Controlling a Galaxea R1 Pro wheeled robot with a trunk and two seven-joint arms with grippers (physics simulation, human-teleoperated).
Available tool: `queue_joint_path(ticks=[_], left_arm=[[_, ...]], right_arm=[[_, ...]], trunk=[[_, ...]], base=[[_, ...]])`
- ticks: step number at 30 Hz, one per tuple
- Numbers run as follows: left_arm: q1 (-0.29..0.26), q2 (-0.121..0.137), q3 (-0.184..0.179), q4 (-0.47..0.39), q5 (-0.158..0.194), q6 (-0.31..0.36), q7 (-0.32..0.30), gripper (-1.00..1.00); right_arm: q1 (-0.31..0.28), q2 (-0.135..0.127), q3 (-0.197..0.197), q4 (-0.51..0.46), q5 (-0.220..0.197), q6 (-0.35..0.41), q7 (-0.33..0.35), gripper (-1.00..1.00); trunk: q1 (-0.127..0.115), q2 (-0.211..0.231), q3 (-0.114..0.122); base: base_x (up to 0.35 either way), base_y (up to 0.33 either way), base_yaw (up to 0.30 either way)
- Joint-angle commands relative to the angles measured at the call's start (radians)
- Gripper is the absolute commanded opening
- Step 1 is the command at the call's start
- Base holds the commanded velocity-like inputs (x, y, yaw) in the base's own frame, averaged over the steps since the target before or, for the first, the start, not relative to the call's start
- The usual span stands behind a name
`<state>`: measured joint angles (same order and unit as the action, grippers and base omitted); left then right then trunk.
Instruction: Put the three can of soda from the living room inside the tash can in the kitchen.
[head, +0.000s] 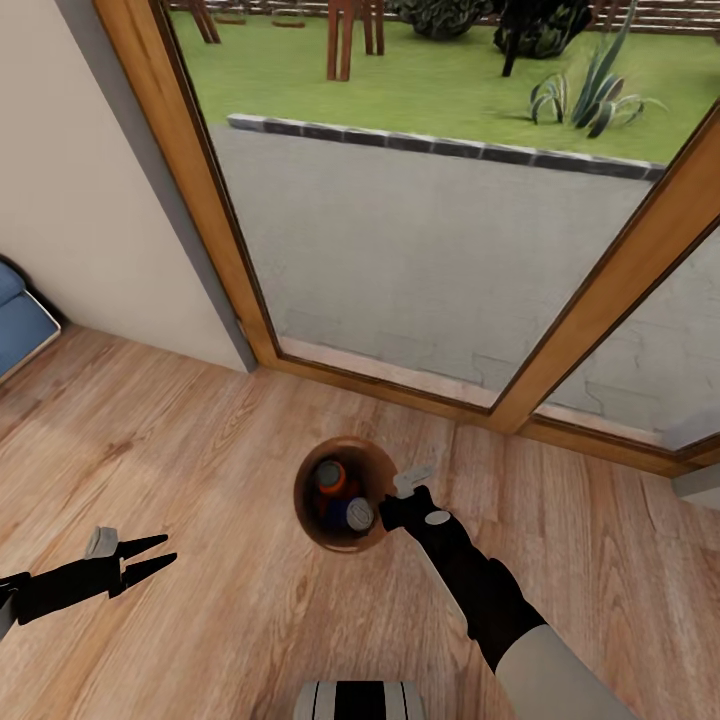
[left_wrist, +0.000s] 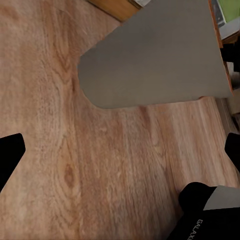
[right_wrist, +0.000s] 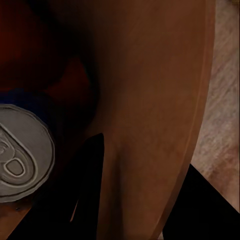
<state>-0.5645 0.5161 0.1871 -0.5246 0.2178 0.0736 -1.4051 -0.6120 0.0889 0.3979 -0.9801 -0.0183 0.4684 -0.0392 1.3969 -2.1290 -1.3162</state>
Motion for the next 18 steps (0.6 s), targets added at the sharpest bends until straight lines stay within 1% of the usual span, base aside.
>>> queue_joint_path(ticks=[1, 7, 12, 18], left_arm=[[0.0, 0.0, 0.0, 0.0, 0.0, 0.0, 0.0, 1.0], [0.0, 0.0, 0.0, 0.0, 0.0, 0.0, 0.0, 1.0], [0.0, 0.0, 0.0, 0.0, 0.0, 0.0, 0.0, 1.0], [0.0, 0.0, 0.0, 0.0, 0.0, 0.0, 0.0, 1.0]], right_arm=[[0.0, 0.0, 0.001, 0.0, -0.008, -0.003, 0.0, -1.0], [0.0, 0.0, 0.001, 0.0, -0.008, -0.01, -0.001, -1.0], [0.0, 0.0, 0.001, 0.0, -0.008, -0.011, -0.001, -1.0], [0.0, 0.0, 0.002, 0.029, -0.009, -0.014, -0.001, -1.0]], trunk=[[0.0, 0.0, 0.0], [0.0, 0.0, 0.0], [0.019, -0.035, -0.016], [0.019, -0.035, -0.016]], base=[[0.0, 0.0, 0.0], [0.0, 0.0, 0.0], [0.0, 0.0, 0.0], [0.0, 0.0, 0.0]])
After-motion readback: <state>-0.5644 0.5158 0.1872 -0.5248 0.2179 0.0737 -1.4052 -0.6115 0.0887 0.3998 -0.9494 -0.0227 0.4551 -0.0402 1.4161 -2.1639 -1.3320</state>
